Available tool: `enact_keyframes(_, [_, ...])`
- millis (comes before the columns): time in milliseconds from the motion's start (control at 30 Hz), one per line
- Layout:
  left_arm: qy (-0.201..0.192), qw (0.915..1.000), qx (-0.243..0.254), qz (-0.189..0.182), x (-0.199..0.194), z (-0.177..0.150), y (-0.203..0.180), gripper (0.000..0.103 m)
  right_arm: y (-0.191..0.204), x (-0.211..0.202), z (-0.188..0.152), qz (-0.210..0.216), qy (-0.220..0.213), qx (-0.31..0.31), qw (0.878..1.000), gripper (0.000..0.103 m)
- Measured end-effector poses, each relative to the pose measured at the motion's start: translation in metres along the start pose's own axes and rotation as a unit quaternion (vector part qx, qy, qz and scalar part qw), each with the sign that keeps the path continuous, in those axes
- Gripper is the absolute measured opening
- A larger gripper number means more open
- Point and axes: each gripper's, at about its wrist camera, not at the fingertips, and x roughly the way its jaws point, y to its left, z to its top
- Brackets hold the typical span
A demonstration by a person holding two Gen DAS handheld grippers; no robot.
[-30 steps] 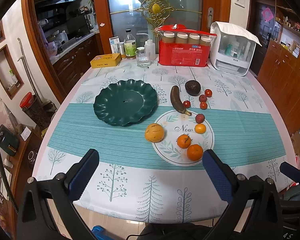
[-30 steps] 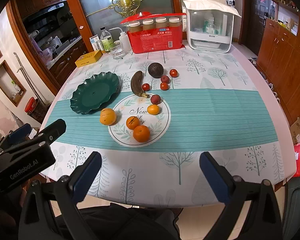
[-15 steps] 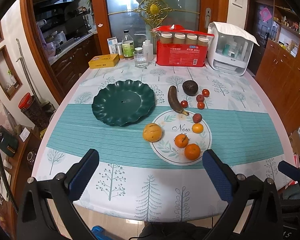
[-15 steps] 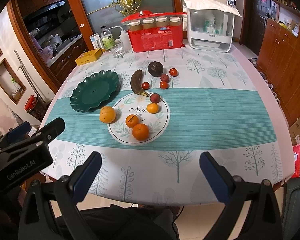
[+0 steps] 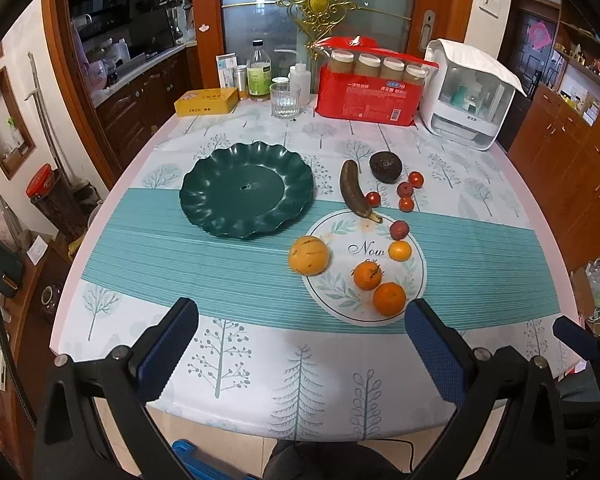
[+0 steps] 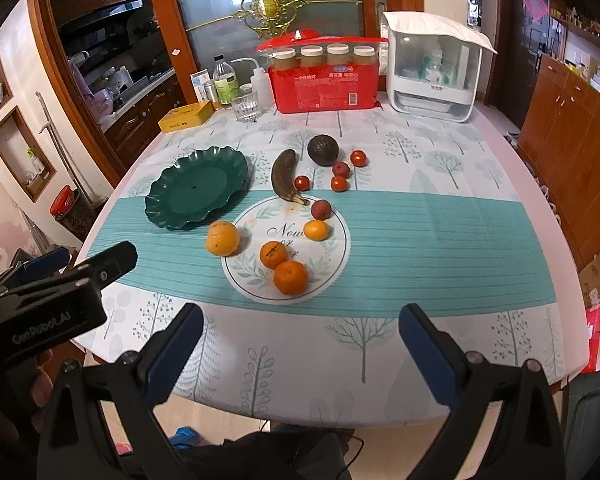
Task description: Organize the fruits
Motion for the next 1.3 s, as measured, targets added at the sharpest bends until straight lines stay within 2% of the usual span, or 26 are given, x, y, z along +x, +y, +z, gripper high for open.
enact_keyframes(100, [0.011,0.9999,0.006,0.0,0.012,0.002,0.006,0.103,0.007,0.006,0.0,-0.003,-0.009,-0.003,1.0,0.099])
enact_keyframes(233, [0.021,0.9996,0.016,-0.007,0.027,0.004,0.016,0.103,0.014,0.015,-0.001,-0.034,-0.037,0.004,0.999,0.099])
enact_keyframes(600, [0.065,0.9965,0.046,-0.025,0.098,0.002,0.036,0.102,0.02,0.065,-0.014,-0.066,-0.067,0.004,0.996,0.099])
enact_keyframes(933, [0.103,0.9936,0.031,-0.036,0.158,0.013,0.02,0.102,0.02,0.128,-0.027,-0.048,-0.022,-0.057,0.997,0.098])
enact_keyframes(1167, [0.122,0.9911,-0.018,-0.051,0.2,0.024,0.012,0.101,0.011,0.165,-0.021,-0.017,0.013,-0.084,0.996,0.087])
enact_keyframes(1300, [0.132,0.9892,-0.041,-0.049,0.222,0.03,0.009,0.099,0.008,0.179,-0.016,0.0,0.026,-0.102,0.994,0.081])
